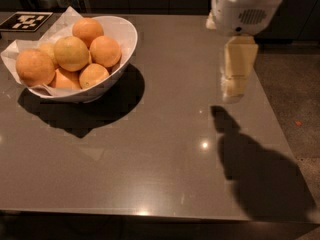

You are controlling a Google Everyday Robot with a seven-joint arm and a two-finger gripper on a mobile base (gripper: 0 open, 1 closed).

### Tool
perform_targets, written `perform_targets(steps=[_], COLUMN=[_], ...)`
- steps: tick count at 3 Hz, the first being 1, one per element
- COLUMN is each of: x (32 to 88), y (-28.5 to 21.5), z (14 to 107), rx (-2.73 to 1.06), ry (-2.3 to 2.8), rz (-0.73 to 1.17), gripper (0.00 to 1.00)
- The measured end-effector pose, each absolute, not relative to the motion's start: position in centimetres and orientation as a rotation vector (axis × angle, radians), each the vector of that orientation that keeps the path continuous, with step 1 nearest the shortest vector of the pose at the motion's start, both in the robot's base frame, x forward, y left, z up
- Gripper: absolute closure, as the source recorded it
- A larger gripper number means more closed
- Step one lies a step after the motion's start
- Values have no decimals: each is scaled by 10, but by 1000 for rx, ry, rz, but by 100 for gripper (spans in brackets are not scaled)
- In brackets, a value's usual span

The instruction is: Pick orange from white bowl

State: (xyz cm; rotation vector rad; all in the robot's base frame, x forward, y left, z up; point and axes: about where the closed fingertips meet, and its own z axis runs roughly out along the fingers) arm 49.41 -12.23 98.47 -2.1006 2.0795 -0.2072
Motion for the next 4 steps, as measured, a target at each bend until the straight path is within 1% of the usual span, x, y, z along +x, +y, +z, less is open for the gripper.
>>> perform_targets(steps=[2,3,4], x=[508,524,557], y=[-106,-67,-4], z=[993,1006,1019], rx=[-2063,-2117,-2183], ry=[2011,1891,1732], rz=[-226,-221,-212], gripper=[0,0,0])
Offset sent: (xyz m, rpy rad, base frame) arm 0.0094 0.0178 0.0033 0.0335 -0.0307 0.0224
